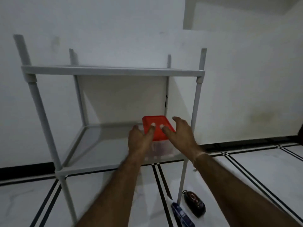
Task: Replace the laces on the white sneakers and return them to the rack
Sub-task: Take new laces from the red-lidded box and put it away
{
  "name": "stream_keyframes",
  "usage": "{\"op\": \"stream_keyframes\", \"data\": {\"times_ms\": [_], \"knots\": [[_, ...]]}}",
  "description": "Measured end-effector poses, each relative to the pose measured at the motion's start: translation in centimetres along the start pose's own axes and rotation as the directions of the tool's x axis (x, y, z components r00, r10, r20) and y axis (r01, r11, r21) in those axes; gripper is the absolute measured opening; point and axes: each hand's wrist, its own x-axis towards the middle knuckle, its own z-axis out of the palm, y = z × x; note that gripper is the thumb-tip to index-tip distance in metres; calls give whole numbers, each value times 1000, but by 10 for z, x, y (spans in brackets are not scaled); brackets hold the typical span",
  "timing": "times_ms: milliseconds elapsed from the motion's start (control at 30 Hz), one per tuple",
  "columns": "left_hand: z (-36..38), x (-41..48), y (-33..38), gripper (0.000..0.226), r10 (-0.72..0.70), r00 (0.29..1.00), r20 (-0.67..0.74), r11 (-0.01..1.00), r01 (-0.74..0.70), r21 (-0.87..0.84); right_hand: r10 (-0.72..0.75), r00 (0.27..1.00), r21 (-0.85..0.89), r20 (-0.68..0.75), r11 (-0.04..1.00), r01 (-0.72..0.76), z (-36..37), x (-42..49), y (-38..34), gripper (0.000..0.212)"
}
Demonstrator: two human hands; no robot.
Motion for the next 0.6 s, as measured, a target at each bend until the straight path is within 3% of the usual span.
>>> {"op": "stream_keyframes", "data": {"times_ms": [100, 200, 300, 433, 600], "knots": [[14, 14, -17, 65, -167, 975, 145, 985, 173, -29, 285, 934, 170, 214, 931, -323, 14, 25, 14, 69], [20, 18, -41, 51, -169, 955, 243, 970, 205, -128, 376, 901, 229, 217, 878, -421, 37, 37, 39, 55], [14, 11, -41, 40, -144, 974, 174, 962, 179, -208, 373, 917, 325, 139, 858, -398, 47, 34, 45, 37], [-11, -15, -24, 31, -2, 999, 51, 939, 19, -344, 279, 960, 579, 24, 779, -241, 34, 0, 23, 38], [-51, -85, -27, 40, 62, 992, 110, 865, 1, -502, 180, 983, 735, 35, 662, -147, 18, -94, -1, 36]]}}
